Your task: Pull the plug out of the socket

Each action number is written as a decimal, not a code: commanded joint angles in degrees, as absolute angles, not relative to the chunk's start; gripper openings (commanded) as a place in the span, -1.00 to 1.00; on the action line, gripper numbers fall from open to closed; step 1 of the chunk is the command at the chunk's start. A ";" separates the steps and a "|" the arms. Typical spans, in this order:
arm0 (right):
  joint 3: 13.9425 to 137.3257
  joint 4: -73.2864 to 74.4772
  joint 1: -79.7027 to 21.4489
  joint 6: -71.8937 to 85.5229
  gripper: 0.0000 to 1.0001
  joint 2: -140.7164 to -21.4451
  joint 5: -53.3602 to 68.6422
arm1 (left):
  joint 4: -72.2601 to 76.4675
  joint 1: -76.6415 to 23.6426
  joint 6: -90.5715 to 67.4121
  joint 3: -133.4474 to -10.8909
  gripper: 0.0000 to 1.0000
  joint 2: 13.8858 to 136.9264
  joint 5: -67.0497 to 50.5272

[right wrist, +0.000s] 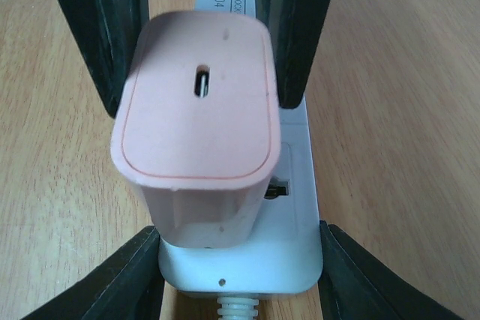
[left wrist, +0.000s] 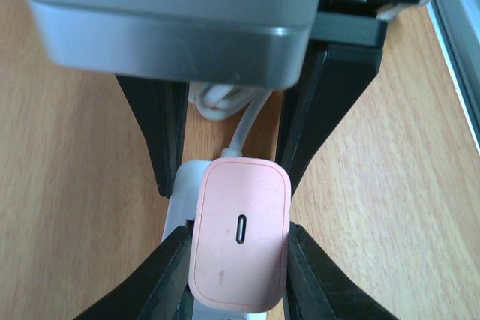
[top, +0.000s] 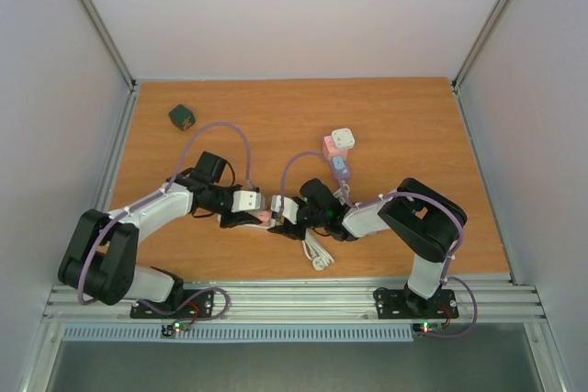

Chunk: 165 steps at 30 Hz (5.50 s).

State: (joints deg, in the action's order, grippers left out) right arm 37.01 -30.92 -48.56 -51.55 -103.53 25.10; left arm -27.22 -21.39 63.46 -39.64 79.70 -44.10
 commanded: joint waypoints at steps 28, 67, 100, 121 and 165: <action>43.11 -21.04 -48.85 -46.46 0.41 -100.90 24.88 | -29.48 -6.82 63.52 -52.58 -0.80 70.55 -28.72; 47.06 7.20 -47.20 -36.00 0.78 -76.75 21.28 | 2.30 -7.35 52.83 -90.14 -0.71 127.08 15.49; 52.18 15.69 -47.11 -30.39 0.84 -69.36 27.04 | -33.51 -8.17 44.09 -79.83 0.99 100.22 -13.25; 52.49 16.74 -45.84 -32.47 0.85 -72.11 22.07 | -51.99 -11.42 65.09 -63.82 0.89 85.97 -29.60; 48.39 32.07 -48.97 -41.51 0.68 -88.11 16.18 | -29.71 -8.97 59.40 -45.16 0.82 73.67 -36.71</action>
